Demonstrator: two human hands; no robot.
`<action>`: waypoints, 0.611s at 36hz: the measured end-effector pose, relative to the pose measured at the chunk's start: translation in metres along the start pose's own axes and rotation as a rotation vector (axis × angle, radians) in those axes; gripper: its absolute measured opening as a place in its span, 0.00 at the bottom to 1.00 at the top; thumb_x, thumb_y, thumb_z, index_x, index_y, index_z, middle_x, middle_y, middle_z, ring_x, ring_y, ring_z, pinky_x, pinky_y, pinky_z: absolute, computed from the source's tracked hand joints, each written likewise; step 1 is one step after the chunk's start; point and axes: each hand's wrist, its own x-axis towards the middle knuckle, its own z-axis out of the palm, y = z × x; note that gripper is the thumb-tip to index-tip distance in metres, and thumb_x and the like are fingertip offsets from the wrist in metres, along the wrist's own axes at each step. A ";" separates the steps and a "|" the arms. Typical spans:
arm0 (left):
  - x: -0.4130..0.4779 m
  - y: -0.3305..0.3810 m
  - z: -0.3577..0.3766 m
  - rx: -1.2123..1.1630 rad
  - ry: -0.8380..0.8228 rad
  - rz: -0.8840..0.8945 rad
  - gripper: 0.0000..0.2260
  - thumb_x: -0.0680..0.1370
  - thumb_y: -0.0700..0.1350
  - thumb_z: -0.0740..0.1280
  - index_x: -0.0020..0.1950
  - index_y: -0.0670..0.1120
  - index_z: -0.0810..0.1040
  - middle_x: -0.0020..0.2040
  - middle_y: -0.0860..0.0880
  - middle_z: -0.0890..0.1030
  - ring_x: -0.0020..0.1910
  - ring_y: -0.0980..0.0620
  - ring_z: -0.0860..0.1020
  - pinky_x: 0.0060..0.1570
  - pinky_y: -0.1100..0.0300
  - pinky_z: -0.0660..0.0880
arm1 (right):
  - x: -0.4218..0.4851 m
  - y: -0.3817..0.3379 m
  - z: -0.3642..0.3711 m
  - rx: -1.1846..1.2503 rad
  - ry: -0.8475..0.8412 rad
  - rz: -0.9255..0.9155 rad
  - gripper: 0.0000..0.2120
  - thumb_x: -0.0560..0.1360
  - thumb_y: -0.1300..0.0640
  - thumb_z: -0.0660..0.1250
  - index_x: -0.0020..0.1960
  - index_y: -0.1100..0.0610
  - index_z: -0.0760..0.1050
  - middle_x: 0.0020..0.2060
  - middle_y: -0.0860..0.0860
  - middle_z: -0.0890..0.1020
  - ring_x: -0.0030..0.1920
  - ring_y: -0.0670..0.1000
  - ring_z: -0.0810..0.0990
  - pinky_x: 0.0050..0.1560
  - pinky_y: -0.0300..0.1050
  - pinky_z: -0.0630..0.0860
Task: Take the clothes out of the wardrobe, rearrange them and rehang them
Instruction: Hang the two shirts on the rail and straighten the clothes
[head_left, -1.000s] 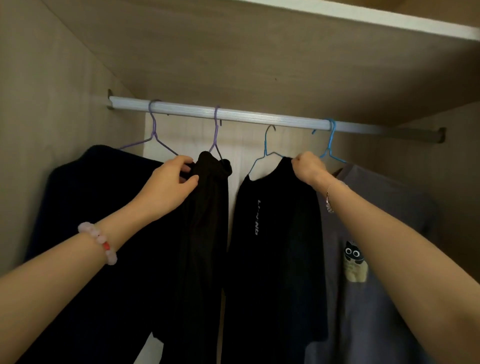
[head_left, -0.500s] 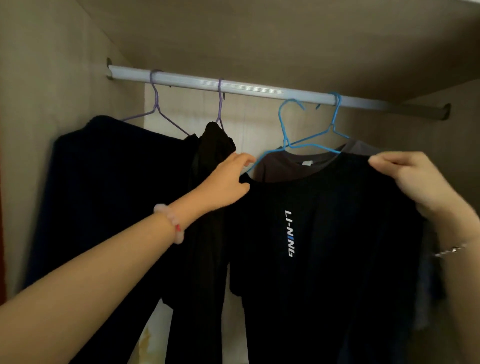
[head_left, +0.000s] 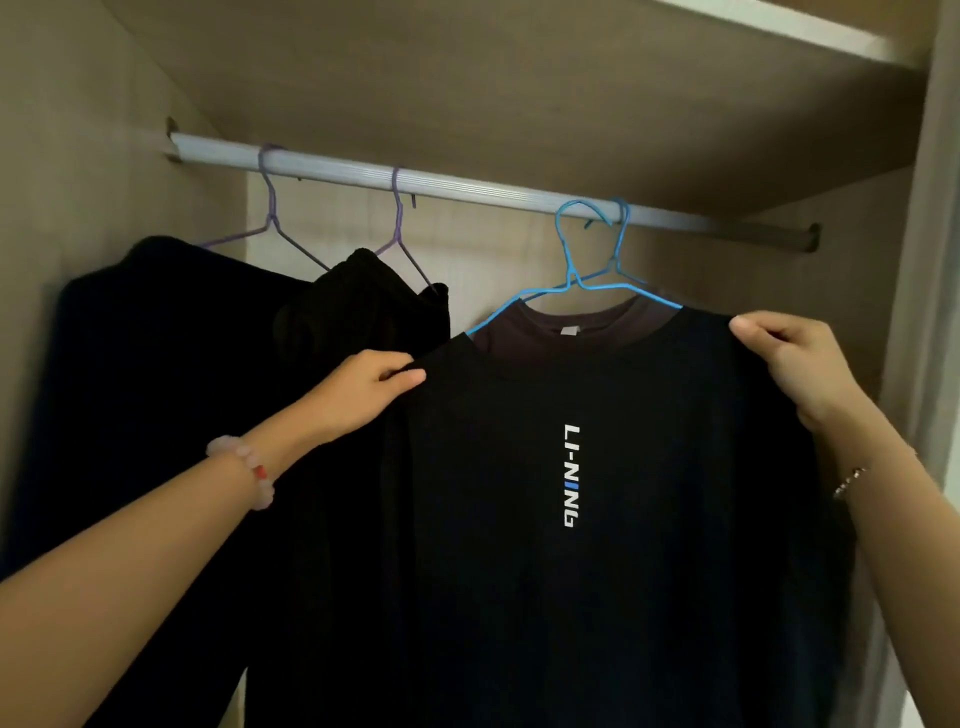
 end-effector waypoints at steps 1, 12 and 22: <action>-0.005 0.007 -0.005 -0.023 0.014 0.019 0.12 0.79 0.47 0.62 0.44 0.42 0.80 0.43 0.43 0.82 0.46 0.50 0.81 0.51 0.56 0.75 | 0.005 -0.002 0.004 -0.011 0.013 -0.012 0.07 0.77 0.59 0.63 0.47 0.59 0.80 0.37 0.46 0.80 0.37 0.37 0.77 0.39 0.24 0.72; -0.041 0.054 -0.046 0.052 0.407 0.039 0.16 0.80 0.46 0.59 0.42 0.35 0.77 0.41 0.35 0.78 0.42 0.41 0.77 0.46 0.49 0.73 | 0.052 -0.022 0.081 -0.557 -0.012 -0.142 0.12 0.76 0.53 0.64 0.58 0.49 0.79 0.56 0.57 0.79 0.57 0.60 0.77 0.61 0.50 0.70; -0.056 0.072 -0.024 0.488 0.553 0.145 0.12 0.81 0.48 0.56 0.41 0.43 0.71 0.32 0.47 0.75 0.35 0.42 0.76 0.36 0.53 0.70 | -0.055 -0.137 0.166 0.130 -0.691 0.246 0.25 0.75 0.37 0.59 0.40 0.58 0.80 0.31 0.51 0.82 0.32 0.48 0.82 0.38 0.41 0.80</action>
